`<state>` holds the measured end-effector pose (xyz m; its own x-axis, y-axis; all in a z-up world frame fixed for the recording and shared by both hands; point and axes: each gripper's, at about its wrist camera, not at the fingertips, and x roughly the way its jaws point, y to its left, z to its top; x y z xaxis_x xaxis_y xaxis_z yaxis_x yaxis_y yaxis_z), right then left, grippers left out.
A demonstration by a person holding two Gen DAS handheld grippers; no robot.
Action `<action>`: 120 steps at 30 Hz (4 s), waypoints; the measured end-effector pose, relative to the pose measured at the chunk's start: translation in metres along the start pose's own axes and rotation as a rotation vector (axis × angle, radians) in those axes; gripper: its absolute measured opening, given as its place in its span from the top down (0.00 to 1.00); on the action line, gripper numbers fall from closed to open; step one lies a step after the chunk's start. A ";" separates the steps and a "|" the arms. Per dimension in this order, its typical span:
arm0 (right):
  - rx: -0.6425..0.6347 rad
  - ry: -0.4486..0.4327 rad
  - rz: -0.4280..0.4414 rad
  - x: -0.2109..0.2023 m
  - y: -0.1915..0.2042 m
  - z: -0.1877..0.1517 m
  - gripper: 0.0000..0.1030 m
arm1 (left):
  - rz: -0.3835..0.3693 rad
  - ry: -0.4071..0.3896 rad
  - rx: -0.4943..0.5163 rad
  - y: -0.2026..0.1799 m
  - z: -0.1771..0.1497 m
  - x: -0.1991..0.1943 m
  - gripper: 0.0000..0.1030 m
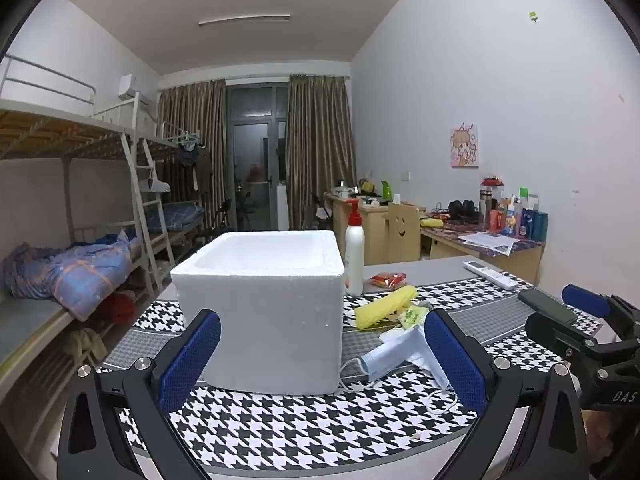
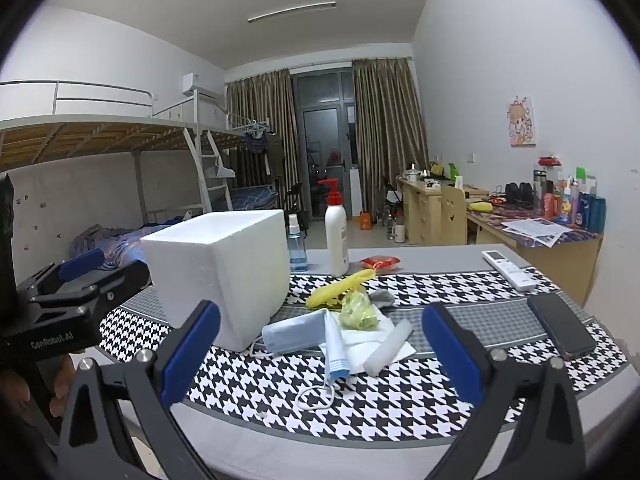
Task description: Organize soft objects
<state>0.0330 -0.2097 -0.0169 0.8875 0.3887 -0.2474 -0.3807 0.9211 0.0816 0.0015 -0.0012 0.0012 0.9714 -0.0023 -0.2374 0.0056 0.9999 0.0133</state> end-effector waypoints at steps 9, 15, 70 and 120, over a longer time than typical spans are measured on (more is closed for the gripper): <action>-0.001 0.001 -0.016 -0.003 -0.001 0.002 0.01 | -0.011 0.002 0.000 -0.001 -0.003 0.001 0.01; -0.004 0.000 -0.019 -0.004 0.000 0.002 0.01 | -0.015 -0.003 0.005 -0.003 -0.003 0.000 0.01; 0.041 0.083 -0.081 0.038 -0.045 0.001 0.01 | -0.128 0.109 0.066 -0.043 -0.001 0.047 0.01; 0.033 0.313 -0.065 0.126 -0.107 -0.001 0.01 | -0.219 0.393 0.095 -0.096 -0.014 0.151 0.22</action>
<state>0.1858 -0.2594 -0.0575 0.7847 0.3086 -0.5376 -0.3131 0.9458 0.0859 0.1444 -0.0973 -0.0494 0.7815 -0.1896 -0.5944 0.2403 0.9707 0.0064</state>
